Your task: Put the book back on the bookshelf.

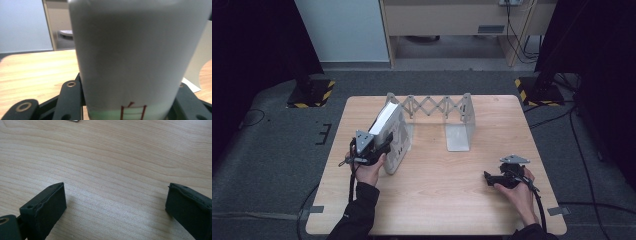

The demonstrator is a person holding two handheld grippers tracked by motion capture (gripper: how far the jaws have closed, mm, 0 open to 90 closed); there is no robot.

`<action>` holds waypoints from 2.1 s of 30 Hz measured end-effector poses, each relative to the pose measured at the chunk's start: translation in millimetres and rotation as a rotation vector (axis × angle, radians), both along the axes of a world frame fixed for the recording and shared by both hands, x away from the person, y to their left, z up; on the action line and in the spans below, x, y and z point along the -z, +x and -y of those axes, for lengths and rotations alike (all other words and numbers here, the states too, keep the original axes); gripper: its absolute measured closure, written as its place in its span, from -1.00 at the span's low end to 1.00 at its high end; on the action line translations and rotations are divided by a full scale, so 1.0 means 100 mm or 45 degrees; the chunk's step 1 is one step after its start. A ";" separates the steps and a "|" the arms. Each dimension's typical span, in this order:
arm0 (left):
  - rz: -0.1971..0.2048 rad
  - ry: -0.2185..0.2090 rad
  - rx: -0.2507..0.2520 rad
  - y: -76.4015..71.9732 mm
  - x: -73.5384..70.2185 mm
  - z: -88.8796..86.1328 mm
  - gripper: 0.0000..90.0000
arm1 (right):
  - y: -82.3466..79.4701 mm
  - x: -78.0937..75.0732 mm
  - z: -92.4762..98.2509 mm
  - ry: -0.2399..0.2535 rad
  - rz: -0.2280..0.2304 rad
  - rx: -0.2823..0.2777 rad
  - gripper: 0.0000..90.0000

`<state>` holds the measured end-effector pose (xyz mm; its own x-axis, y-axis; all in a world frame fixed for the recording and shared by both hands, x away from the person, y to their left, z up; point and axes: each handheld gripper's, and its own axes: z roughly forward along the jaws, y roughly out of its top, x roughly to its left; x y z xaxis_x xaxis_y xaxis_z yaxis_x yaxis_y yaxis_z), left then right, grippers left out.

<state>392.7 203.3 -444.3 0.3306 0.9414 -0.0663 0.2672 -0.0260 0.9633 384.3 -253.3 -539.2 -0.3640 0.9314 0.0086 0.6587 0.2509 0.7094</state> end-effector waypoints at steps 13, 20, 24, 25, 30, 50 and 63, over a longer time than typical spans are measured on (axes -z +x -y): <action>-0.003 -0.010 0.016 0.00 0.05 0.00 0.13 | 0.00 0.00 0.00 0.000 0.000 0.000 -0.92; 0.034 0.023 0.011 0.02 0.09 0.15 0.12 | 0.00 0.00 0.00 0.000 0.000 0.000 -0.92; 0.050 0.028 0.003 0.05 0.10 0.18 0.12 | 0.00 0.00 0.00 0.000 0.000 0.000 -0.92; 0.052 0.027 0.000 0.05 0.11 0.18 0.12 | 0.00 0.00 0.00 0.000 0.000 0.000 -0.92; 0.066 0.025 0.002 0.08 0.12 0.19 0.12 | 0.00 0.00 0.00 0.000 0.000 0.002 -0.93; -0.004 -0.077 0.115 -0.09 0.28 0.00 -0.08 | 0.00 0.00 0.00 0.000 0.001 0.003 -0.93; -0.011 -0.071 0.098 -0.11 0.34 0.03 0.05 | 0.00 0.00 0.00 0.000 0.003 0.004 -0.93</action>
<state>381.8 200.6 -478.1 0.4010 0.9081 -0.1207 0.2746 0.0066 0.9615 384.6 -252.8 -539.4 -0.3608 0.9326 0.0075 0.6581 0.2489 0.7106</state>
